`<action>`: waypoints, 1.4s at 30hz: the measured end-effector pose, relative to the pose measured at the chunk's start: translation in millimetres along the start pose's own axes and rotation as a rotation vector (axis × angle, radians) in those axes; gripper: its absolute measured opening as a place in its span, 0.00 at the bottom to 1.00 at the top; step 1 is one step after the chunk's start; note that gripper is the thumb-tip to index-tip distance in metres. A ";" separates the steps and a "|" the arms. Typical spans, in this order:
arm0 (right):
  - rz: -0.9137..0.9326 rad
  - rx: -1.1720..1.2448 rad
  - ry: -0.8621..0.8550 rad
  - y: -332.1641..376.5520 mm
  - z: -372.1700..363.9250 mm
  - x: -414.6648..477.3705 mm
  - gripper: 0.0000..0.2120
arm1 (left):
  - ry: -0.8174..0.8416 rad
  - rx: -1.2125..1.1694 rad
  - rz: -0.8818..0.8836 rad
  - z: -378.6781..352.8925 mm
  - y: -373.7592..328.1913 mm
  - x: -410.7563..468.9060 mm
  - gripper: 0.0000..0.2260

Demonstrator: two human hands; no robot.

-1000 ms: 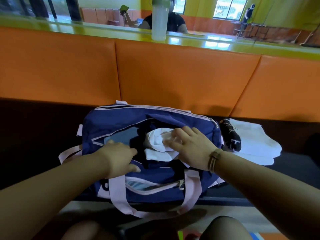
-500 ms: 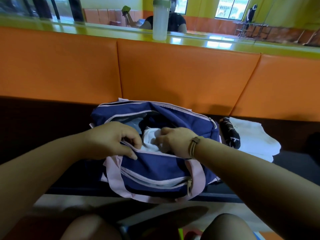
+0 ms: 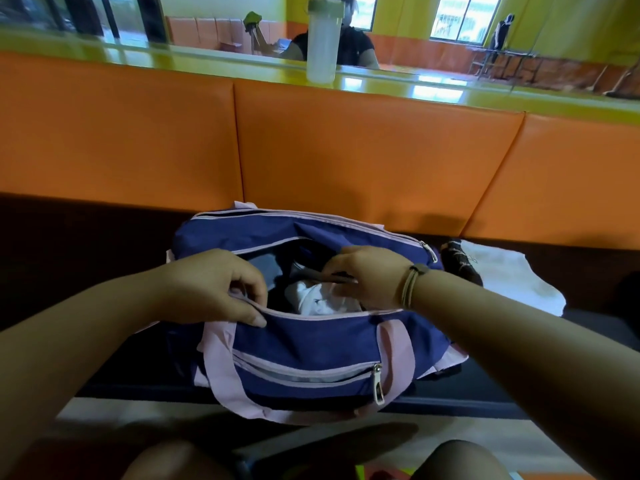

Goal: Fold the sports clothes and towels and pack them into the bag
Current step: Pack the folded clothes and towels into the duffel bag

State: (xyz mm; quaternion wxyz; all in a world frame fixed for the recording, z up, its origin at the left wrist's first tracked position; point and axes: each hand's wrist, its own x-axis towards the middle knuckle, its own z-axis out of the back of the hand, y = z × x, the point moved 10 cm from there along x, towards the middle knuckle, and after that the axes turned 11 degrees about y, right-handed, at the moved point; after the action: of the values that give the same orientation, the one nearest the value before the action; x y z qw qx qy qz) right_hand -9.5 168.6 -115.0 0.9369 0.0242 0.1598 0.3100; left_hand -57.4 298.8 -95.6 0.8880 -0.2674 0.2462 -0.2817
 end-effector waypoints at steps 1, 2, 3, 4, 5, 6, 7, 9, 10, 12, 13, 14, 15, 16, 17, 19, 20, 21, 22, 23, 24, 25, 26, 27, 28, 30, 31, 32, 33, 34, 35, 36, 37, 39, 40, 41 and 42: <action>-0.001 -0.099 0.051 5.2 -9.7 2.0 0.14 | 0.012 0.013 0.021 -0.9 2.9 0.5 0.04; 0.025 -0.198 0.142 13.5 -25.1 2.5 0.16 | 0.023 0.022 0.045 -1.9 6.4 0.6 0.03; 0.054 -0.267 0.243 21.2 -42.3 1.2 0.18 | 0.023 0.023 0.069 -1.4 9.6 0.9 0.05; 0.082 -0.287 0.306 28.0 -54.5 -1.3 0.19 | 0.009 0.022 0.090 0.7 13.3 1.6 0.08; 0.078 -0.251 0.349 30.1 -61.4 -3.1 0.19 | -0.017 0.026 0.093 4.3 14.4 3.4 0.11; 0.068 -0.206 0.391 30.3 -66.3 -3.7 0.18 | -0.041 0.055 0.082 8.1 14.4 6.7 0.13; 0.057 -0.171 0.437 30.1 -70.0 -3.8 0.16 | -0.053 0.118 0.070 10.6 12.9 11.6 0.13; 0.051 -0.124 0.467 27.2 -72.1 -0.1 0.14 | -0.044 0.337 0.087 13.7 14.7 25.4 0.13; 0.061 -0.086 0.443 27.0 -68.3 1.7 0.13 | -0.037 0.451 0.110 15.5 17.4 32.5 0.15; 0.089 -0.001 0.290 24.5 -50.8 8.5 0.13 | -0.033 0.619 0.139 20.4 22.7 45.2 0.19; 0.104 -0.004 0.187 22.3 -40.9 13.2 0.13 | -0.036 0.682 0.139 22.7 23.5 50.8 0.21; 0.104 -0.053 0.099 19.9 -34.5 18.1 0.15 | -0.039 0.741 0.140 23.8 24.9 56.0 0.23; 0.090 -0.132 0.046 19.3 -31.4 22.3 0.18 | -0.041 0.794 0.146 24.6 26.1 60.2 0.25; 0.065 -0.221 0.045 19.1 -35.2 27.9 0.22 | -0.038 0.846 0.159 24.7 28.3 63.8 0.28; 0.045 -0.298 0.082 19.4 -44.2 34.2 0.25 | -0.029 0.890 0.174 23.6 30.1 66.6 0.31; 0.022 -0.401 0.171 18.7 -61.9 44.3 0.29 | 0.018 0.922 0.205 18.7 37.4 71.2 0.38; 0.006 -0.427 0.203 15.4 -66.2 47.0 0.31 | 0.050 0.913 0.226 16.0 42.4 72.2 0.42; -0.008 -0.443 0.227 11.1 -67.4 48.1 0.33 | 0.079 0.907 0.244 14.4 47.1 72.7 0.45; -0.017 -0.461 0.252 6.1 -70.1 48.3 0.33 | 0.103 0.906 0.259 13.9 51.9 72.6 0.47; -0.018 -0.479 0.266 3.9 -71.3 46.3 0.34 | 0.118 0.903 0.271 14.6 56.1 72.7 0.48; -0.019 -0.491 0.280 2.0 -73.2 43.4 0.34 | 0.125 0.895 0.277 16.1 59.7 72.8 0.49; -0.017 -0.501 0.292 0.7 -75.0 40.5 0.34 | 0.125 0.888 0.277 18.2 62.4 73.3 0.50; -0.018 -0.506 0.309 -0.7 -77.3 38.1 0.33 | 0.125 0.884 0.276 19.8 64.6 73.9 0.50; -0.018 -0.506 0.321 -0.9 -78.4 36.7 0.33 | 0.128 0.882 0.277 20.7 66.5 74.6 0.51; -0.020 -0.506 0.326 -0.3 -78.0 36.0 0.32 | 0.133 0.877 0.279 20.9 67.9 74.8 0.50; -0.007 -0.523 0.283 3.7 -73.4 38.1 0.31 | 0.128 0.833 0.272 19.9 67.1 74.6 0.48; 0.023 -0.521 0.222 9.4 -67.1 37.8 0.29 | 0.108 0.799 0.254 20.0 63.8 74.5 0.45; 0.066 -0.508 0.157 15.8 -60.9 35.6 0.28 | 0.078 0.768 0.227 20.9 59.2 74.3 0.41; 0.108 -0.496 0.105 21.6 -55.2 31.1 0.26 | 0.036 0.747 0.191 23.3 52.5 73.5 0.36; 0.150 -0.501 0.056 26.4 -50.8 26.0 0.24 | -0.012 0.738 0.157 26.4 45.4 72.0 0.31; 0.186 -0.513 -0.004 30.7 -45.2 19.8 0.23 | -0.056 0.739 0.129 29.6 38.0 69.4 0.27; 0.217 -0.523 -0.065 33.2 -39.5 12.6 0.21 | -0.088 0.741 0.112 32.4 31.6 66.7 0.23; 0.249 -0.508 -0.106 34.4 -35.1 4.7 0.18 | -0.114 0.744 0.100 34.3 25.2 63.9 0.21; 0.302 -0.431 -0.141 30.9 -28.7 -10.2 0.16 | -0.147 0.757 0.080 34.7 12.5 59.4 0.18; 0.303 -0.420 -0.176 27.4 -23.7 -18.6 0.16 | -0.159 0.762 0.069 33.7 6.2 57.9 0.17; 0.285 -0.414 -0.203 22.8 -18.1 -27.4 0.15 | -0.173 0.765 0.051 32.8 -1.3 56.9 0.16; 0.266 -0.413 -0.224 18.9 -13.2 -33.4 0.14 | -0.183 0.759 0.040 31.8 -5.6 54.7 0.15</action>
State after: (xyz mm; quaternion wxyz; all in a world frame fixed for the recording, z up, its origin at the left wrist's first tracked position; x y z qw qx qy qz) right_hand -49.8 163.5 -115.3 0.8849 -0.1123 -0.0160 0.4517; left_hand -1.4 271.1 -84.5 0.9474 0.0608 0.0496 -0.3104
